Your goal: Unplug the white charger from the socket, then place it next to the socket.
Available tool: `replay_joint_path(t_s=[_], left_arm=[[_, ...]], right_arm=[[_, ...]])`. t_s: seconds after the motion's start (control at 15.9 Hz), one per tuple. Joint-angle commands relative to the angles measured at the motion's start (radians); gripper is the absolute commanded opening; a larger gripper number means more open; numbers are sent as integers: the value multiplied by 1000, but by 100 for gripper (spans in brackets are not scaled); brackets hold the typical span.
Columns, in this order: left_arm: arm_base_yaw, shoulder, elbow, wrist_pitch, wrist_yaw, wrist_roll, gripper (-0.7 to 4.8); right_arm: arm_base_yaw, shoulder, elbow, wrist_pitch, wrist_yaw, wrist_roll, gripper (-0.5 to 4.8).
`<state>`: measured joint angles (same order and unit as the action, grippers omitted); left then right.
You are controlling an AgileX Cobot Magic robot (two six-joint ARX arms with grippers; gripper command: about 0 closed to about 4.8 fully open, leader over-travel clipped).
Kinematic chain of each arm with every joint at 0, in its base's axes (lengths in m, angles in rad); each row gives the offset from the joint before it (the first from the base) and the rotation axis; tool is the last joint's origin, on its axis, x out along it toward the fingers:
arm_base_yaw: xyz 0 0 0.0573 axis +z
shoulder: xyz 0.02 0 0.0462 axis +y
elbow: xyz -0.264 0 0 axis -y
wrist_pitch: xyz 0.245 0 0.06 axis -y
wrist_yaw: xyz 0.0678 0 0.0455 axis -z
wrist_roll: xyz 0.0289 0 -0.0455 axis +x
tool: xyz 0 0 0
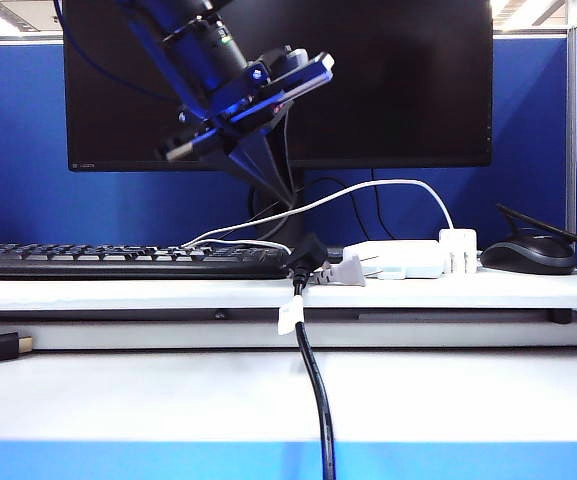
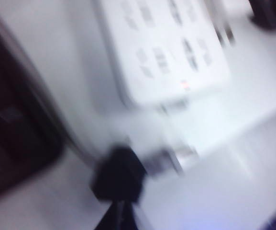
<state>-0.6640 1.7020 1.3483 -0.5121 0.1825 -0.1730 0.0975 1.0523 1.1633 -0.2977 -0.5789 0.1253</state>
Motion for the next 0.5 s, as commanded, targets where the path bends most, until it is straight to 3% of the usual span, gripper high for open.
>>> replay_joint_path(t_s=[0.06,0.5], left_arm=[[-23,23,2,-16,47,0,-5],[-30,104,2,-34,41,1,-5]], right_arm=[[0,-7,5,10,-4,-2,-8],[0,-7,5,10,-4,-2,-8]])
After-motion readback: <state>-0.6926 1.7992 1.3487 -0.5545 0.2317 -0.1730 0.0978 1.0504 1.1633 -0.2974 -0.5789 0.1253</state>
